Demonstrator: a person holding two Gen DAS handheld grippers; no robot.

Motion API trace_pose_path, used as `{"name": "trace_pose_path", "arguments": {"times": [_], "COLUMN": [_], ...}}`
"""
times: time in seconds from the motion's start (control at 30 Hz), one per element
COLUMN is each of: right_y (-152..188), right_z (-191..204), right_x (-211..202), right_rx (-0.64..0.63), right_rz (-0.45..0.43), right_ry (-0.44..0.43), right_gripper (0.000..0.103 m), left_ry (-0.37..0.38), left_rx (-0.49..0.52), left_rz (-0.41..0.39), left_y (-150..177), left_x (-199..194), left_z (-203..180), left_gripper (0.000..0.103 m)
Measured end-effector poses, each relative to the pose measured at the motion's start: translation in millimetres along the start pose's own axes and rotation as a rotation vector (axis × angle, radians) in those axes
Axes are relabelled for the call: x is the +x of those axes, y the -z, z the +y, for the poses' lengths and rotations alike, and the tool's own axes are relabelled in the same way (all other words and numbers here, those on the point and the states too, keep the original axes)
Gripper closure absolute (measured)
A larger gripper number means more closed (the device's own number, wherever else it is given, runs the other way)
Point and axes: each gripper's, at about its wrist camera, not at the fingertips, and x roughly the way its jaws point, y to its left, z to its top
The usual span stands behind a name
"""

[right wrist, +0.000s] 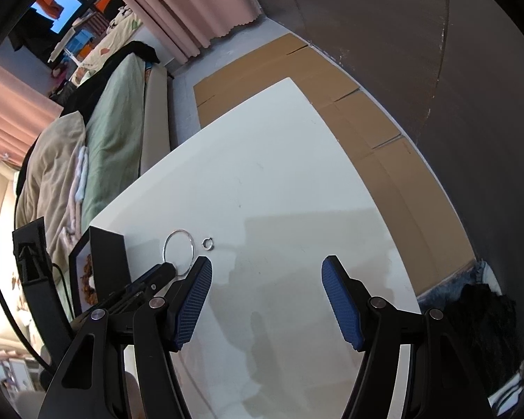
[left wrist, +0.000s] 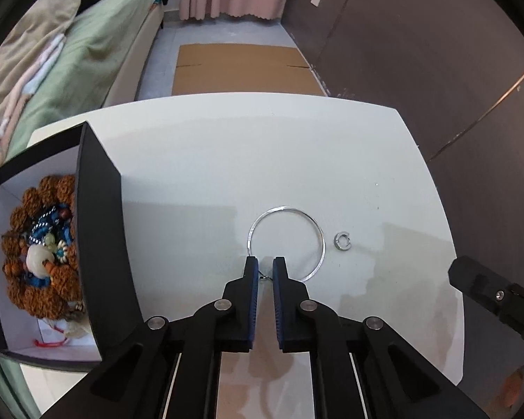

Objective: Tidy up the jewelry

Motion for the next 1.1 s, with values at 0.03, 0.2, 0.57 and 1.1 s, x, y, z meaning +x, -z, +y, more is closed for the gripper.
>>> {"name": "trace_pose_path", "arguments": {"times": [0.03,0.2,0.57,1.1], "right_y": [-1,-5,-7,-8], "right_z": [2,7,-1,-45], "right_x": [2,13,13,-22], "right_rx": [-0.004,-0.009,0.024,0.141], "right_rz": [0.002,0.029,0.033,-0.021], "right_ry": [0.001,-0.021,-0.044,-0.097], "right_gripper": [0.037,0.037,0.037,0.037], "left_ry": [-0.002,0.036,0.105,0.008], "left_rx": [0.005,-0.008,0.027,0.143], "left_rz": [0.000,0.006,-0.026,0.075], "left_y": [-1,1,-2,13], "left_x": [1,-3,-32,-7], "left_z": [1,7,6,-20], "left_gripper": [0.098,0.103,0.103,0.102]}}
